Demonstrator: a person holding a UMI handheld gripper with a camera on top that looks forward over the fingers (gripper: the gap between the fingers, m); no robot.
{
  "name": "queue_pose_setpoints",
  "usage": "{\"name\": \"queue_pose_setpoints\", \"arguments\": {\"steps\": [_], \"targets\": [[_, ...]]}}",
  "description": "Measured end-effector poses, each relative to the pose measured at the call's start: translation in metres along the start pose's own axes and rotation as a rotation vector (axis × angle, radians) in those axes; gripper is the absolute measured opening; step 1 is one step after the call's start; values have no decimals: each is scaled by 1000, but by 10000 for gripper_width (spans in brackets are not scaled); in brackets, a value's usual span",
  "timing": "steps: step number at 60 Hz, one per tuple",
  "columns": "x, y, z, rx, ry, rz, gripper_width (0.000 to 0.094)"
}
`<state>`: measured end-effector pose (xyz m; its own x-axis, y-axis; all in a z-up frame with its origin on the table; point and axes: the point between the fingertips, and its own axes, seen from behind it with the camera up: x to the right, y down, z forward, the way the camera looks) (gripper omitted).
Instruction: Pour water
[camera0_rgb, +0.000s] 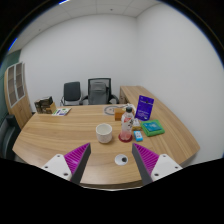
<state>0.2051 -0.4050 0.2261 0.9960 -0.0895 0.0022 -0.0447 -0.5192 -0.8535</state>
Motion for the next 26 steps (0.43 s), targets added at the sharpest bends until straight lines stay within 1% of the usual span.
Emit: {"name": "queue_pose_setpoints", "arguments": {"steps": [8, 20, 26], "targets": [[-3, 5, -24, 5, 17, 7, 859], [0, 5, -38, 1, 42, 7, 856], [1, 5, -40, 3, 31, 17, 857]]}}
